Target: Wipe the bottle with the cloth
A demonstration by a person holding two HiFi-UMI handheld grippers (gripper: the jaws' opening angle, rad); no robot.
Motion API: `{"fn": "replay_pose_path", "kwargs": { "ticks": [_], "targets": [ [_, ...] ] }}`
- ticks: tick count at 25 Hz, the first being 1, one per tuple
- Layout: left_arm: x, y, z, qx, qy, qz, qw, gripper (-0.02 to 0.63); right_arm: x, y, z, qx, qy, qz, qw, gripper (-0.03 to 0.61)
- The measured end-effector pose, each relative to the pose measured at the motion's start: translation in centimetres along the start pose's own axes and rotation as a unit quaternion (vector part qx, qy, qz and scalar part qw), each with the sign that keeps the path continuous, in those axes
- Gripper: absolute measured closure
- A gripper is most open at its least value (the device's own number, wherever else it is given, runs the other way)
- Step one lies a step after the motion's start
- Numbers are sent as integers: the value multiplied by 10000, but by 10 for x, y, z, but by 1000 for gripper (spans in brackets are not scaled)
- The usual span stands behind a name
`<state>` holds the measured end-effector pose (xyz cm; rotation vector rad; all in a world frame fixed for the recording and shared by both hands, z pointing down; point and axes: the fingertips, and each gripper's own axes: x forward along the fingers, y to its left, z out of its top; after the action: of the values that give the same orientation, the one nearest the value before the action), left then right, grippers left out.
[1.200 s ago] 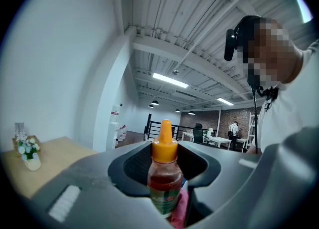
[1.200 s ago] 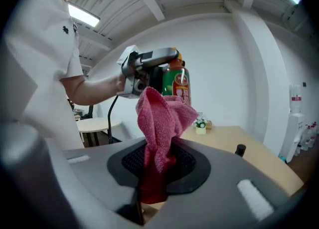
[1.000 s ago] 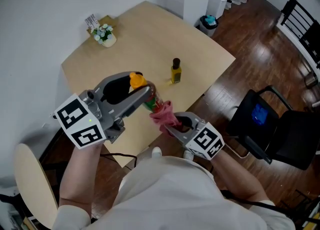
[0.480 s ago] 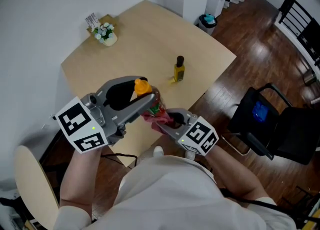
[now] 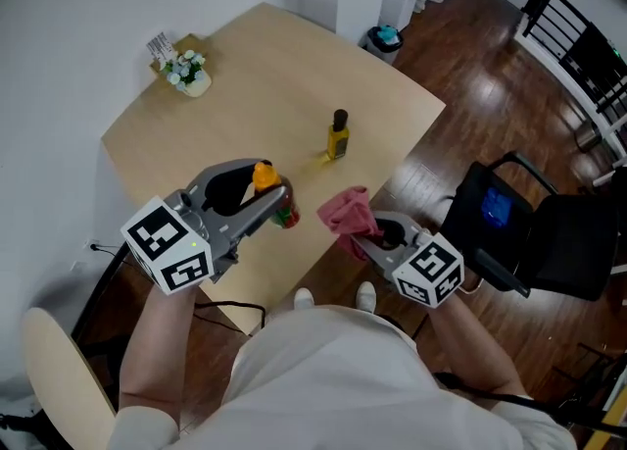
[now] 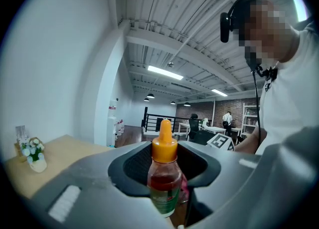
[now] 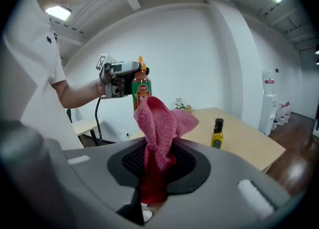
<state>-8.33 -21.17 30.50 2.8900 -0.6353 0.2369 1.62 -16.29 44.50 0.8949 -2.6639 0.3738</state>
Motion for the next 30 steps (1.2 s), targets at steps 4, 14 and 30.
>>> {"fn": "replay_pose_path", "kwargs": {
  "ticks": [4,14,30],
  "targets": [
    [15,24,-32,190,223,146,9995,453,-39,-9,-13,255,80,-511,9983,494],
    [82,115,-147,8,509,937,9943,453,-112,-5,-50,1032,313,-1434,9838,494],
    [146,181,-224,78,605,1140,9916,453,-128,8,-49,1189,747,-2070,9682,494]
  ]
}}
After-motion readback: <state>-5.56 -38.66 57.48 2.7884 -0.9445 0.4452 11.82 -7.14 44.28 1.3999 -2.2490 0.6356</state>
